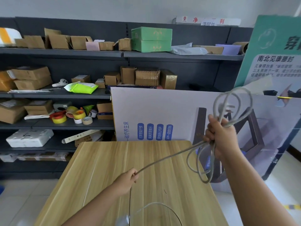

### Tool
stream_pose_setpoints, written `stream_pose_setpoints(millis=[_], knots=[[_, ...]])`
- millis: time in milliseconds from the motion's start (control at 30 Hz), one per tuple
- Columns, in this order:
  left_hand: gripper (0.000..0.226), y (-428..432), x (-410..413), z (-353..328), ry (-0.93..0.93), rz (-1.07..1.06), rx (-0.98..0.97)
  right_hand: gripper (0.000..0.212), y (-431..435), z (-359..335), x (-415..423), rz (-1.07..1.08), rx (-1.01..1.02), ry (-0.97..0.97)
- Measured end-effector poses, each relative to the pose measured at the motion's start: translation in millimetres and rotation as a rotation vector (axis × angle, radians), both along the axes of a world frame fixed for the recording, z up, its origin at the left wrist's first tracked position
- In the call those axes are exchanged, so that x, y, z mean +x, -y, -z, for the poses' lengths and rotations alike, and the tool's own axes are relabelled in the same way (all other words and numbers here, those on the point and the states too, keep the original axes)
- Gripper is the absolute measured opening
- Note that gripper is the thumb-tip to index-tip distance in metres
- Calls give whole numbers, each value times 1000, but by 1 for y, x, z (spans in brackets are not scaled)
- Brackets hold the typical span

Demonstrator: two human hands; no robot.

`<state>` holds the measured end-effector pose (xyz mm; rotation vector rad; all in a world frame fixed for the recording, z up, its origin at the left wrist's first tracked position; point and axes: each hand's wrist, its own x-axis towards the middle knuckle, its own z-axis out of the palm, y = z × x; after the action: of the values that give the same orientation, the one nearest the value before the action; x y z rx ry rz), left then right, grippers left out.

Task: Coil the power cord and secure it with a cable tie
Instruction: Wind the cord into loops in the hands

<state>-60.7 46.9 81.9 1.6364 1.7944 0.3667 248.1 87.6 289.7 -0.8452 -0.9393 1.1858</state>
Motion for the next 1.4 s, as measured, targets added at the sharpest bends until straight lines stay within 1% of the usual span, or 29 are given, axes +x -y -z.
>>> stream_pose_setpoints(millis=[67, 133, 167, 200, 267, 300, 333, 400, 467, 500, 567, 633, 667, 733, 767, 833, 900, 933, 1000, 1067, 1133, 1200, 1267, 1333, 1400], knots=[[20, 0, 3, -11, 146, -48, 79, 34, -6, 1, 12, 120, -4, 103], [20, -3, 10, -34, 221, -125, 251, 32, -8, 5, 19, 164, -25, 285], [20, -6, 13, -50, 205, -136, 331, 31, -8, 8, 18, 146, -40, 398], [20, -9, 17, -67, 160, -97, 402, 27, -7, 11, 14, 106, -54, 516], [22, -13, 26, -106, 14, 57, 506, 16, -4, 22, 0, 6, -81, 706], [22, -14, 32, -124, -18, 131, 548, 13, -3, 28, -9, -36, -92, 752], [21, -14, 40, -141, -18, 194, 588, 13, -2, 33, -18, -88, -94, 756], [16, -12, 55, -169, 12, 276, 659, 14, 3, 42, -38, -247, -82, 690], [5, -11, 65, -190, 94, 299, 677, 18, 9, 46, -56, -398, -47, 567], [7, -12, 67, -197, 139, 292, 658, 22, 13, 45, -63, -429, -28, 527], [11, -15, 65, -209, 193, 255, 617, 28, 15, 40, -70, -414, 9, 538], [16, -17, 61, -217, 205, 198, 630, 33, 13, 37, -69, -392, 39, 620], [23, -18, 59, -219, 196, 161, 654, 34, 11, 36, -67, -395, 54, 660], [36, -19, 55, -217, 178, 97, 703, 30, 10, 33, -64, -438, 85, 730], [37, -19, 54, -215, 185, 74, 714, 25, 9, 32, -62, -468, 89, 739], [29, -20, 52, -211, 222, 53, 695, 15, 7, 33, -61, -510, 69, 689], [19, -21, 51, -211, 229, 63, 610, 17, 5, 36, -61, -501, 59, 594], [20, -20, 52, -213, 205, 81, 552, 17, 6, 36, -61, -478, 66, 536], [28, -18, 55, -217, 143, 126, 448, 17, 7, 36, -65, -469, 63, 387], [31, -20, 56, -222, 102, 153, 373, 15, 10, 34, -70, -546, 19, 249], [28, -21, 56, -225, 71, 178, 311, 10, 14, 33, -75, -599, -12, 208], [25, -20, 56, -230, 38, 179, 322, 14, 15, 33, -77, -602, -36, 187], [27, -17, 58, -234, 26, 132, 428, 10, 16, 31, -76, -620, -62, 146], [31, -11, 59, -236, 98, 102, 516, 11, 17, 29, -73, -639, -49, 156], [33, -9, 55, -232, 232, 115, 505, 14, 17, 28, -71, -576, -23, 204]])
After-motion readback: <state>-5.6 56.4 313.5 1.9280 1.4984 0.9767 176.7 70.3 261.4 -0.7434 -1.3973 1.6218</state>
